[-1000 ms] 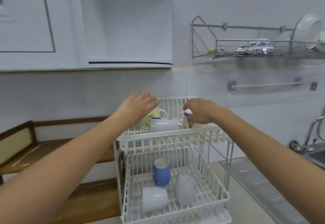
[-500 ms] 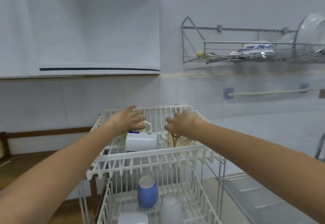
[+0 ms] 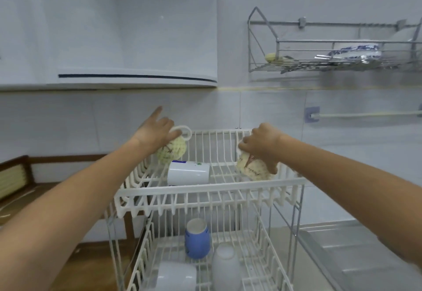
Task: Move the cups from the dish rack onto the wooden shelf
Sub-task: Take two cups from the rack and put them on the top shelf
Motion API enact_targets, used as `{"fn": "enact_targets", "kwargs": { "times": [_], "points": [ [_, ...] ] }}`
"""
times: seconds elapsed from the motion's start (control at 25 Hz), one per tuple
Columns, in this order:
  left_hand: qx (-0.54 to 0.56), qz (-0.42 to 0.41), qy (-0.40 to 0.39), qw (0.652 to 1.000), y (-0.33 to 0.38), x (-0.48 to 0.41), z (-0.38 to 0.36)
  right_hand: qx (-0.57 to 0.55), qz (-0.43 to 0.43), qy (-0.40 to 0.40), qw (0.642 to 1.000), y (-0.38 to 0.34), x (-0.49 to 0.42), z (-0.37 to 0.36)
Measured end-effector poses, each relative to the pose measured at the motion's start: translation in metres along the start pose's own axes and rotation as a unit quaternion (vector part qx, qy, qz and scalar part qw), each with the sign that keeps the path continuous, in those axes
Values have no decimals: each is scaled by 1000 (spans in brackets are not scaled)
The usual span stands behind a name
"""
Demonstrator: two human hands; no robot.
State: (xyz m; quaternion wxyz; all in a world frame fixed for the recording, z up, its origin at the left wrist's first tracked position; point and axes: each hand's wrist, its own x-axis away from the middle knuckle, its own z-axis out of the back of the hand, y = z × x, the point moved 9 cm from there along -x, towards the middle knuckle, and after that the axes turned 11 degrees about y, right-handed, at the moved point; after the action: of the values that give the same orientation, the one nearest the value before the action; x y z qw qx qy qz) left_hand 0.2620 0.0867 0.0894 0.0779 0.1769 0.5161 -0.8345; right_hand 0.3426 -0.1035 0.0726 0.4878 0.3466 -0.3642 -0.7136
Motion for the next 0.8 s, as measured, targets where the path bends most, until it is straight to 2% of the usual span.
{"fn": "enact_targets", "kwargs": {
  "times": [0.08, 0.12, 0.16, 0.2, 0.28, 0.36, 0.44, 0.48, 0.52, 0.56, 0.6, 0.72, 0.8],
  "points": [
    [80, 129, 26, 988, -35, 15, 7, -84, -92, 32, 992, 24, 5, -2],
    [143, 203, 79, 966, -50, 22, 16, -177, -161, 63, 969, 40, 14, -4],
    [216, 273, 126, 929, -65, 42, 21, -299, -226, 99, 922, 49, 20, -3],
    [302, 331, 163, 879, -78, 68, 19, -415, -279, 136, 856, 50, 21, 0],
    [487, 407, 208, 744, -82, 106, 18, -611, -345, 207, 681, 49, 40, 5],
    [623, 468, 213, 590, -82, 150, 3, -760, -320, 239, 513, 26, 31, 35],
    [726, 495, 215, 427, -78, 186, -19, -868, -257, 201, 375, -5, 11, 73],
    [765, 490, 216, 358, -78, 201, -28, -906, -226, 173, 314, -22, 0, 94],
    [792, 483, 214, 306, -80, 215, -36, -930, -201, 151, 269, -37, -11, 114],
    [805, 482, 209, 276, -84, 229, -46, -945, -179, 133, 239, -53, -23, 136],
    [804, 491, 200, 268, -90, 243, -58, -952, -164, 121, 229, -68, -34, 156],
    [757, 566, 139, 294, -105, 296, -114, -953, -159, 107, 236, -115, -70, 210],
    [718, 607, 92, 327, -115, 333, -158, -960, -164, 80, 214, -151, -98, 238]
  ]
}}
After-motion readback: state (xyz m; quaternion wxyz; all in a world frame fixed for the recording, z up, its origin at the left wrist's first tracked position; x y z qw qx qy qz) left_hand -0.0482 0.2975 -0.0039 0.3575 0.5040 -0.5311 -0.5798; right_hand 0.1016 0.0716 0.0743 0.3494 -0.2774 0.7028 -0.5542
